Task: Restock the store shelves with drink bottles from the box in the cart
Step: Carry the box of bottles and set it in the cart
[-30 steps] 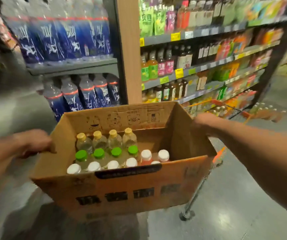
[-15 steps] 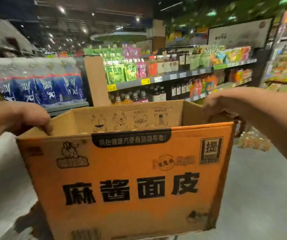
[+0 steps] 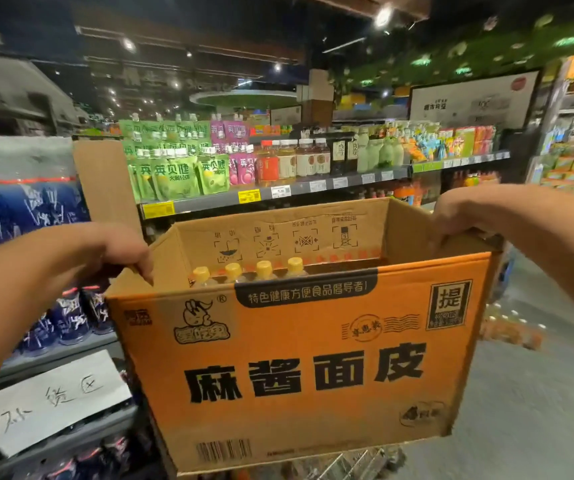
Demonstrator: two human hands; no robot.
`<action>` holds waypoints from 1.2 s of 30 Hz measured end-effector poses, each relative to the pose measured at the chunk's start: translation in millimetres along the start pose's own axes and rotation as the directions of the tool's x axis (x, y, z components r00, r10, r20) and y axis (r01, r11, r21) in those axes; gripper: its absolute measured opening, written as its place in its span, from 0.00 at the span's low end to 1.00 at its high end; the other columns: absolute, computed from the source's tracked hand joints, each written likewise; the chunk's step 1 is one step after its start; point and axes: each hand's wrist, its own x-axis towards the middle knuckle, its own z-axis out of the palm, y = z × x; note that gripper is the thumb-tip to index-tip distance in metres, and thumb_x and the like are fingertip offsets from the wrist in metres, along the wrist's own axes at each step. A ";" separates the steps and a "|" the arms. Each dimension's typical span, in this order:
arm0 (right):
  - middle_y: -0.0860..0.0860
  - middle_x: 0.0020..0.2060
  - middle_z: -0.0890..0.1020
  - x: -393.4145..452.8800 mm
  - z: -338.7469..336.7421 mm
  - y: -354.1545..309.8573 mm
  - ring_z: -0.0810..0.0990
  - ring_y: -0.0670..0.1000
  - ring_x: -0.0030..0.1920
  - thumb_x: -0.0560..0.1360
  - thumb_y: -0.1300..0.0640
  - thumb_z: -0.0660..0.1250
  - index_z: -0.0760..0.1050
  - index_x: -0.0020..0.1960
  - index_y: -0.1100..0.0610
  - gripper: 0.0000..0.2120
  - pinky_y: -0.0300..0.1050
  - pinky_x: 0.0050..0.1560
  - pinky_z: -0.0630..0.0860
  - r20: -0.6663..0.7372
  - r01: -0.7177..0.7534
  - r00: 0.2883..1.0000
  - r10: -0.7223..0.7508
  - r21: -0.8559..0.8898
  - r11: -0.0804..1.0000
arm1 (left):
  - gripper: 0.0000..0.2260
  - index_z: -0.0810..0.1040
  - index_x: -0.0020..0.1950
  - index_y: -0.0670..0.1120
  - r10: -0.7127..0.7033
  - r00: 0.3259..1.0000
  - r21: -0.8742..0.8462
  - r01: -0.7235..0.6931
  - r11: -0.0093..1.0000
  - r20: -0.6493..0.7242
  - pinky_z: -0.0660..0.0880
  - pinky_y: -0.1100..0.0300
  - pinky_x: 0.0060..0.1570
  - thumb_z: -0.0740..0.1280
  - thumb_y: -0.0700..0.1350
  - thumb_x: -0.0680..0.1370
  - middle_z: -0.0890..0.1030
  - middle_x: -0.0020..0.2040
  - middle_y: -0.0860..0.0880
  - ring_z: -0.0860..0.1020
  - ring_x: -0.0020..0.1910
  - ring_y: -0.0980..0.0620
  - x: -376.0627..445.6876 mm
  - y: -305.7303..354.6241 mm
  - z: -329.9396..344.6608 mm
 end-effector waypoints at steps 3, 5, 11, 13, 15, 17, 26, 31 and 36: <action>0.57 0.44 0.82 55.7 1.5 24.3 0.79 0.53 0.35 0.69 0.58 0.75 0.78 0.50 0.61 0.12 0.43 0.37 0.76 -0.047 0.021 0.999 -0.025 -0.081 0.996 | 0.10 0.83 0.40 0.35 -0.021 0.999 0.044 0.023 0.999 -0.041 0.68 0.57 0.34 0.77 0.38 0.62 0.76 0.37 0.41 0.71 0.33 0.48 15.3 46.9 18.5; 0.55 0.40 0.82 97.1 1.1 43.1 0.78 0.51 0.32 0.69 0.53 0.74 0.79 0.46 0.59 0.11 0.38 0.32 0.74 -0.067 0.048 0.996 -0.058 -0.152 0.987 | 0.06 0.83 0.34 0.37 -0.013 0.995 0.026 0.016 1.000 -0.098 0.64 0.63 0.26 0.78 0.38 0.63 0.79 0.34 0.42 0.68 0.24 0.50 27.5 83.7 37.4; 0.55 0.38 0.82 232.3 14.8 74.0 0.79 0.53 0.34 0.68 0.54 0.74 0.79 0.40 0.60 0.09 0.40 0.32 0.75 -0.035 0.206 0.977 -0.213 -0.139 0.969 | 0.05 0.84 0.31 0.39 -0.073 0.980 -0.010 0.072 0.997 -0.183 0.78 0.56 0.36 0.80 0.35 0.60 0.84 0.33 0.44 0.82 0.36 0.44 69.5 139.1 107.8; 0.55 0.38 0.82 266.6 20.1 73.4 0.79 0.53 0.34 0.68 0.55 0.74 0.78 0.39 0.59 0.09 0.41 0.33 0.76 -0.032 0.251 0.965 -0.258 -0.151 0.956 | 0.06 0.85 0.34 0.37 -0.131 0.975 -0.056 0.123 0.991 -0.179 0.80 0.51 0.46 0.79 0.35 0.61 0.85 0.37 0.41 0.83 0.41 0.42 78.9 143.9 136.3; 0.54 0.34 0.79 298.2 27.2 71.0 0.78 0.52 0.31 0.68 0.55 0.73 0.75 0.37 0.58 0.09 0.40 0.30 0.76 -0.058 0.310 0.944 -0.324 -0.170 0.935 | 0.07 0.84 0.36 0.36 -0.190 0.970 -0.086 0.178 0.980 -0.153 0.77 0.56 0.40 0.79 0.35 0.61 0.84 0.37 0.41 0.81 0.37 0.44 83.8 148.1 165.9; 0.53 0.33 0.78 325.3 43.2 70.5 0.78 0.52 0.32 0.69 0.53 0.71 0.78 0.40 0.58 0.08 0.39 0.29 0.75 -0.039 0.345 0.931 -0.364 -0.238 0.908 | 0.08 0.84 0.37 0.36 -0.227 0.963 -0.089 0.216 0.972 -0.145 0.70 0.59 0.36 0.79 0.38 0.62 0.82 0.36 0.41 0.76 0.34 0.47 91.8 154.4 189.7; 0.52 0.37 0.79 434.5 161.9 84.9 0.78 0.52 0.39 0.71 0.55 0.64 0.77 0.39 0.56 0.06 0.41 0.36 0.74 0.096 0.426 0.905 -0.415 -0.216 0.878 | 0.08 0.80 0.52 0.35 -0.366 0.917 -0.066 0.360 0.931 -0.156 0.74 0.64 0.32 0.65 0.37 0.76 0.77 0.38 0.45 0.76 0.36 0.48 145.6 158.3 286.0; 0.50 0.33 0.76 487.3 215.7 77.3 0.78 0.52 0.38 0.72 0.53 0.62 0.74 0.36 0.56 0.09 0.42 0.38 0.75 0.127 0.529 0.849 -0.513 -0.217 0.821 | 0.11 0.76 0.56 0.33 -0.473 0.852 -0.152 0.449 0.880 -0.225 0.77 0.59 0.38 0.66 0.34 0.74 0.78 0.38 0.42 0.78 0.36 0.46 164.2 145.6 349.0; 0.53 0.33 0.76 527.5 272.9 71.7 0.76 0.52 0.36 0.70 0.54 0.63 0.72 0.31 0.56 0.10 0.41 0.36 0.71 0.204 0.564 0.823 -0.530 -0.180 0.806 | 0.09 0.80 0.41 0.38 -0.562 0.816 0.034 0.571 0.820 -0.136 0.75 0.55 0.44 0.63 0.40 0.76 0.83 0.49 0.39 0.81 0.51 0.42 173.8 135.6 403.1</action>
